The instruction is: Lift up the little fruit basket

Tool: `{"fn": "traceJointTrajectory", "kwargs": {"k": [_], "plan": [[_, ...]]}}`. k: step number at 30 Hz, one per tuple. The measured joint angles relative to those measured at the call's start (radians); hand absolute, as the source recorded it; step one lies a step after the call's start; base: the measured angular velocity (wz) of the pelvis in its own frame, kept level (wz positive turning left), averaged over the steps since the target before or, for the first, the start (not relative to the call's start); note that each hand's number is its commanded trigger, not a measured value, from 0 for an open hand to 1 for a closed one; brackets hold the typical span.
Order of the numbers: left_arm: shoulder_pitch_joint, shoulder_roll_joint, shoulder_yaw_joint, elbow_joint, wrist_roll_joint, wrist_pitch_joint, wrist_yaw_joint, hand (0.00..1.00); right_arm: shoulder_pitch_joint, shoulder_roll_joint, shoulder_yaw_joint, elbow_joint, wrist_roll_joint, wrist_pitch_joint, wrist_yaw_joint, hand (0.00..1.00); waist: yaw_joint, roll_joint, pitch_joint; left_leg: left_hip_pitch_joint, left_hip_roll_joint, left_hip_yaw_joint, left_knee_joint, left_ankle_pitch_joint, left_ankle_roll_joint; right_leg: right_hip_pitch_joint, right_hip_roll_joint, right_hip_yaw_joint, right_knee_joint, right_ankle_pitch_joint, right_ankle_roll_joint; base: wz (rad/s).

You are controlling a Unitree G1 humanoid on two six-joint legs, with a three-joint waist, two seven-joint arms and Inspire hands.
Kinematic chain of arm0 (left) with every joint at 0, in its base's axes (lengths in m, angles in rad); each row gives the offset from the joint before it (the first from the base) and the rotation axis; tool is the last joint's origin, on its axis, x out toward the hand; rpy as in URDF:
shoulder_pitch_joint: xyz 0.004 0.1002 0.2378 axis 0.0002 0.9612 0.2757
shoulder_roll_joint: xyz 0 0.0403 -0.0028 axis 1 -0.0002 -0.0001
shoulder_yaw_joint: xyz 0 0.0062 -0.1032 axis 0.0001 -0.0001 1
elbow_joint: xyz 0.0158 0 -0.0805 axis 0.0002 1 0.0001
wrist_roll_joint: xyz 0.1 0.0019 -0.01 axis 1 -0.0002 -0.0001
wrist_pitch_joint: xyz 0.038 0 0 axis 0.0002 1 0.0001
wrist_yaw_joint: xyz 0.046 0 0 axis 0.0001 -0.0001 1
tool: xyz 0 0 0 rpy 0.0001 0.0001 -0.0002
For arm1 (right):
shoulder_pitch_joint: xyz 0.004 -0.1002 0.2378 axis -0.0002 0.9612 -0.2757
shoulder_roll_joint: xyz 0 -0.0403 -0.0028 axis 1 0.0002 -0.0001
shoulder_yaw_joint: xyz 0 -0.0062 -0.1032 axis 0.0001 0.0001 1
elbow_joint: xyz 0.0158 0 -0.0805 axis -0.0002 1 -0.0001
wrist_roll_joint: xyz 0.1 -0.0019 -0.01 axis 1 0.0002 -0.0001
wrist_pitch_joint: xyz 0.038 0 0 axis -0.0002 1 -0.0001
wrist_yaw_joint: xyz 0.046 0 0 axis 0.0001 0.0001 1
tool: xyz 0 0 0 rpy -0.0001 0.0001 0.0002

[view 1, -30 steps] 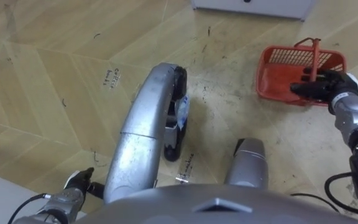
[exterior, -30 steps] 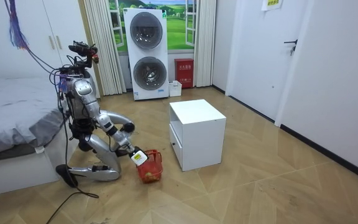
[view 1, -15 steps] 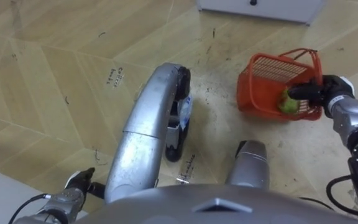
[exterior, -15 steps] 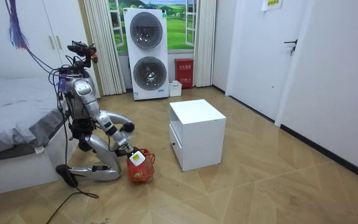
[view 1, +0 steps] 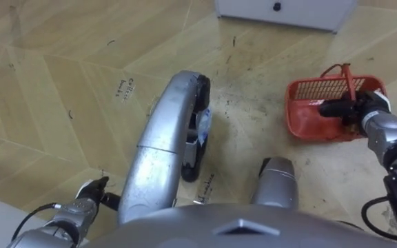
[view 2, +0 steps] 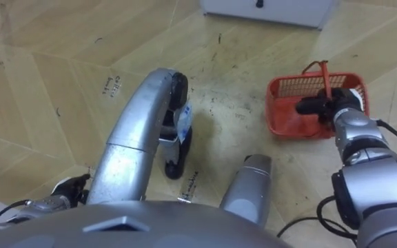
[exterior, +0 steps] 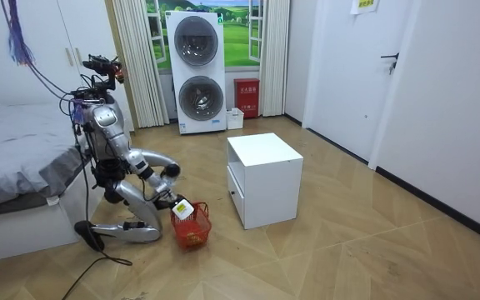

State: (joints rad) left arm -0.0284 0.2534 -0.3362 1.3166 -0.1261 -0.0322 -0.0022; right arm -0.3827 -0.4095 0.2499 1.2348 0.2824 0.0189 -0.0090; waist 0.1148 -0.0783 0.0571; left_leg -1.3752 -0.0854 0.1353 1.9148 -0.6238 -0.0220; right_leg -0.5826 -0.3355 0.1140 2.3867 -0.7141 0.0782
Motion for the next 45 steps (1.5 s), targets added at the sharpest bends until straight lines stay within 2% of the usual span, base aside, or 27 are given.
{"fn": "traceJointTrajectory", "kwargs": {"k": [2,7,9,11,13,16,18,19,20,21,22,23,24,25,26,27,29,31,32,33,34,35,36,37,38,41,45], "plan": [[-0.008,0.0,0.019,-0.001,0.0,-0.005,0.002,0.0,0.0,0.028,-0.009,-0.07,-0.048,0.002,-0.011,1.0,-0.028,-0.011,0.0035,0.006,0.0,-0.005,0.006,-0.002,0.004,0.012,0.004,-0.005,-0.003,0.0,0.0,0.0],[-0.034,-0.002,0.061,-0.031,0.024,-0.004,0.026,0.0,0.028,0.045,-0.01,-0.25,-0.147,0.005,-0.04,1.0,-0.064,-0.016,0.0033,0.024,0.003,-0.018,0.027,-0.017,0.028,0.044,0.016,-0.016,-0.024,0.0,0.0,-0.02],[-0.054,0.0,0.065,-0.034,0.025,-0.004,0.043,0.0,0.052,0.056,-0.008,-0.317,-0.195,0.005,-0.044,1.0,-0.068,-0.018,-0.0015,0.041,0.004,-0.03,0.035,-0.034,0.029,0.064,0.03,-0.013,-0.041,0.0,0.0,-0.13],[-0.065,0.0,0.09,-0.049,0.024,-0.004,0.061,0.0,0.075,0.076,0.002,-0.422,-0.215,0.021,-0.049,1.0,-0.084,-0.016,-0.0108,0.047,0.011,-0.043,0.032,-0.037,0.034,0.067,0.063,-0.007,-0.075,-0.003,-0.003,-0.2],[-0.072,0.0,0.1,-0.052,0.019,-0.004,0.07,0.0,0.081,0.096,0.007,-0.471,-0.219,0.026,-0.058,1.0,-0.088,-0.017,-0.0115,0.064,0.02,-0.053,0.017,-0.037,0.035,0.066,0.085,0.007,-0.12,-0.006,0.0,-0.35],[-0.072,-0.001,0.121,-0.07,0.02,-0.004,0.082,0.0,0.091,0.118,0.013,-0.505,-0.225,0.026,-0.067,1.0,-0.094,-0.017,-0.017,0.12,0.032,-0.078,-0.064,-0.036,0.036,0.065,0.109,0.015,-0.258,-0.008,0.004,-0.47],[-0.059,-0.002,0.159,-0.068,0.02,-0.004,0.101,0.0,0.115,0.141,0.013,-0.549,-0.238,0.026,-0.072,1.0,-0.091,-0.022,-0.0254,0.18,0.062,-0.088,-0.164,-0.029,0.043,0.067,0.131,0.016,-0.421,-0.007,0.006,-0.64],[-0.053,-0.003,0.164,-0.068,0.019,-0.003,0.105,0.0,0.127,0.145,0.014,-0.564,-0.242,0.026,-0.076,1.0,-0.091,-0.023,-0.0255,0.198,0.068,-0.093,-0.188,-0.019,0.048,0.077,0.135,0.014,-0.471,-0.006,0.007,-0.73],[-0.039,-0.004,0.174,-0.069,0.019,-0.002,0.108,0.0,0.149,0.155,0.014,-0.586,-0.247,0.027,-0.082,1.0,-0.092,-0.022,-0.0271,0.23,0.078,-0.109,-0.223,0.013,0.059,0.105,0.149,0.01,-0.571,-0.002,0.016,-0.8],[-0.021,-0.004,0.181,-0.068,0.02,0.005,0.107,0.0,0.173,0.17,0.014,-0.608,-0.254,0.027,-0.09,1.0,-0.089,-0.022,-0.026,0.256,0.1,-0.116,-0.217,0.081,0.089,0.158,0.163,0.016,-0.688,0.005,0.02,-0.88],[-0.006,-0.003,0.182,-0.066,0.02,0.008,0.107,0.0,0.187,0.181,0.016,-0.617,-0.256,0.029,-0.092,1.0,-0.08,-0.019,-0.0227,0.259,0.111,-0.105,-0.196,0.138,0.101,0.198,0.169,0.019,-0.747,0.005,0.02,-0.48],[0.013,-0.008,0.175,-0.071,0.037,0.017,0.105,0.0,0.243,0.175,0.006,-0.663,-0.252,0.031,-0.101,1.0,-0.091,-0.026,-0.0219,0.251,0.058,-0.054,-0.288,0.115,0.113,0.281,0.156,0.012,-0.851,0.005,0.021,0.4],[0.009,-0.02,0.169,-0.124,0.041,0.025,0.101,0.0,0.275,0.133,-0.01,-0.721,-0.248,0.033,-0.102,1.0,-0.12,-0.031,-0.0347,0.251,0.007,0.019,-0.493,0.126,0.153,0.319,0.148,0.001,-0.926,0.006,0.024,0.66],[0.021,-0.02,0.174,-0.143,0.041,0.028,0.102,0.0,0.273,0.128,-0.016,-0.741,-0.255,0.04,-0.102,1.0,-0.112,-0.036,-0.0374,0.254,0.012,0.041,-0.503,0.134,0.168,0.321,0.137,-0.001,-0.952,0.013,0.036,0.62],[0.016,-0.032,0.193,-0.178,0.026,0.035,0.111,0.0,0.283,0.132,-0.042,-0.784,-0.281,0.046,-0.104,1.0,-0.11,-0.034,-0.0393,0.273,0.022,0.059,-0.553,0.13,0.191,0.317,0.135,-0.007,-1.016,0.045,0.043,-0.15],[0.018,-0.032,0.202,-0.214,0.01,0.035,0.121,0.0,0.289,0.136,-0.04,-0.838,-0.302,0.046,-0.101,1.0,-0.093,-0.034,-0.0393,0.312,0.026,0.056,-0.626,0.137,0.187,0.298,0.128,-0.002,-1.066,0.053,0.038,-0.3],[0.023,-0.032,0.216,-0.227,0.007,0.035,0.149,0.0,0.328,0.137,-0.035,-0.94,-0.32,0.04,-0.092,1.0,-0.084,-0.034,-0.0397,0.415,0.025,0.049,-0.75,0.171,0.175,0.293,0.119,-0.028,-1.144,0.054,0.039,-0.5],[0.035,-0.029,0.221,-0.227,0.011,0.029,0.17,0.0,0.378,0.132,-0.04,-1.028,-0.326,0.02,-0.088,1.0,-0.084,-0.033,-0.0394,0.535,0.025,0.04,-0.89,0.217,0.159,0.297,0.109,-0.055,-1.272,0.056,0.034,-0.48],[0.051,-0.025,0.228,-0.226,0.011,0.024,0.172,0.0,0.41,0.131,-0.041,-1.075,-0.331,0.008,-0.084,1.0,-0.086,-0.026,-0.0386,0.61,0.026,0.022,-0.976,0.249,0.141,0.295,0.109,-0.07,-1.37,0.063,0.026,-0.34],[0.069,-0.017,0.227,-0.229,0.009,0.016,0.172,0.0,0.443,0.131,-0.045,-1.121,-0.337,-0.003,-0.079,1.0,-0.097,-0.024,-0.0395,0.673,0.029,0.014,-1.056,0.282,0.129,0.298,0.108,-0.093,-1.484,0.088,0.026,-0.23],[0.079,-0.013,0.226,-0.233,0.007,0.016,0.172,0.0,0.461,0.13,-0.047,-1.139,-0.339,-0.007,-0.076,1.0,-0.102,-0.024,-0.0395,0.7,0.032,0.013,-1.088,0.296,0.12,0.303,0.11,-0.103,-1.545,0.108,0.028,0.0],[0.101,-0.006,0.224,-0.241,0.001,0.016,0.171,0.0,0.494,0.128,-0.047,-1.169,-0.339,-0.006,-0.072,1.0,-0.11,-0.02,-0.041,0.741,0.041,0.007,-1.128,0.313,0.104,0.326,0.123,-0.137,-1.618,0.121,0.033,0.0],[0.123,-0.001,0.226,-0.249,0.0,0.012,0.172,0.0,0.517,0.128,-0.048,-1.198,-0.334,-0.006,-0.059,1.0,-0.107,-0.02,-0.0478,0.763,0.051,-0.002,-1.161,0.329,0.085,0.356,0.137,-0.161,-1.681,0.132,0.027,-0.06],[0.136,-0.001,0.228,-0.257,0.0,0.012,0.172,0.0,0.523,0.127,-0.048,-1.215,-0.33,-0.005,-0.05,1.0,-0.107,-0.018,-0.0486,0.769,0.058,-0.002,-1.174,0.337,0.077,0.367,0.144,-0.178,-1.71,0.136,0.019,-0.17],[0.161,-0.003,0.236,-0.268,0.0,0.012,0.172,0.0,0.527,0.128,-0.05,-1.241,-0.329,-0.005,-0.032,1.0,-0.112,-0.014,-0.0485,0.779,0.062,-0.007,-1.201,0.361,0.063,0.382,0.156,-0.201,-1.753,0.148,0.0,-0.07],[0.194,-0.005,0.237,-0.283,0.002,0.012,0.17,0.0,0.549,0.127,-0.077,-1.281,-0.328,-0.002,0.012,1.0,-0.11,-0.011,-0.0477,0.823,0.081,-0.021,-1.281,0.417,0.042,0.416,0.181,-0.229,-1.806,0.187,-0.031,0.09],[0.245,-0.006,0.244,-0.311,0.005,0.004,0.164,0.0,0.58,0.122,-0.087,-1.35,-0.33,0.001,0.069,1.0,-0.107,-0.002,-0.0466,0.859,0.115,-0.037,-1.319,0.446,0.012,0.45,0.205,-0.264,-1.831,0.206,-0.062,0.03]]}}
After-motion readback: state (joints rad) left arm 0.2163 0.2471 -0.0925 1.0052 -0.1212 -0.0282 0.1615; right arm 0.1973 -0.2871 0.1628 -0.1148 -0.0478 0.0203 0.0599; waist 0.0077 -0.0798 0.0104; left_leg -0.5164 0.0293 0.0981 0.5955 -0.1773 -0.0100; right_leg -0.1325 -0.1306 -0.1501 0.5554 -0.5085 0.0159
